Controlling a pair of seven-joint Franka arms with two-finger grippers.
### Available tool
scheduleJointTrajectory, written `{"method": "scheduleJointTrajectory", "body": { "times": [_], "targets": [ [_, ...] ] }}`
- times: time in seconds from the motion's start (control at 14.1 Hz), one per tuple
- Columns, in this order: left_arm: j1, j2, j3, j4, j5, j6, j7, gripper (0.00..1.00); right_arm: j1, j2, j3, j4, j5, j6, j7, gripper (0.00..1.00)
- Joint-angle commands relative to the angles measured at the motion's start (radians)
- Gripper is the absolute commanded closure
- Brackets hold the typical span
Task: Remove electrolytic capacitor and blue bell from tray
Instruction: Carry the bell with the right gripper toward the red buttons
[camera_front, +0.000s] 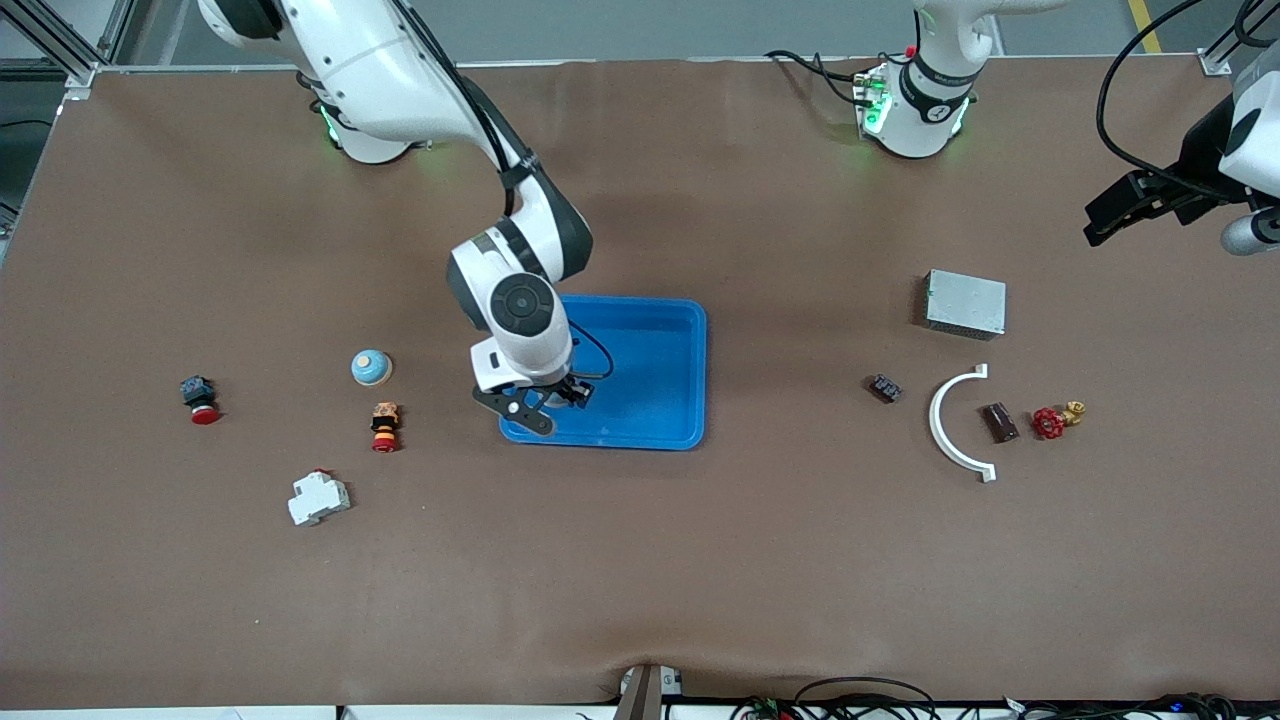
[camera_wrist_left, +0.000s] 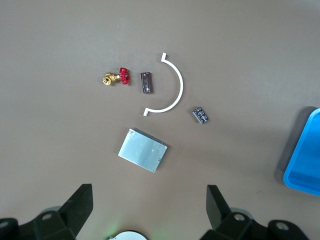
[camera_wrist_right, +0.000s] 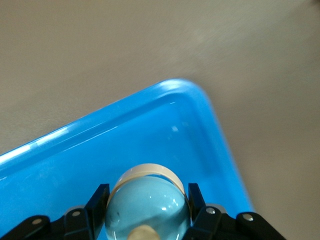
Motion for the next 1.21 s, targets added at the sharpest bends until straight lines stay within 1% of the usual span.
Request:
{"method": "scheduleJointTrajectory", "body": {
  "times": [0.0, 0.21, 0.43, 0.71, 0.99, 1.14],
  "targets": [
    [-0.011, -0.024, 0.011, -0.024, 0.001, 0.021, 0.021, 0.00, -0.086, -0.122, 0.012, -0.056, 0.049, -0.101, -0.164, 1.00],
    [-0.010, -0.018, 0.007, -0.019, -0.001, 0.022, 0.023, 0.00, -0.184, -0.228, 0.010, -0.167, 0.049, -0.099, -0.375, 1.00],
    [-0.008, -0.016, 0.007, -0.019, -0.010, 0.022, 0.035, 0.00, -0.307, -0.286, 0.008, -0.233, 0.049, -0.093, -0.615, 1.00],
    [-0.008, -0.018, 0.010, -0.019, -0.013, 0.012, 0.055, 0.00, -0.448, -0.305, 0.008, -0.270, 0.049, -0.081, -0.873, 1.00],
    [-0.005, -0.018, 0.014, -0.019, -0.013, 0.007, 0.075, 0.00, -0.563, -0.295, 0.007, -0.328, 0.049, 0.014, -1.074, 1.00],
    [-0.005, -0.022, 0.015, -0.018, -0.013, 0.001, 0.075, 0.00, -0.603, -0.283, 0.007, -0.331, 0.047, 0.051, -1.135, 1.00]
  ]
}}
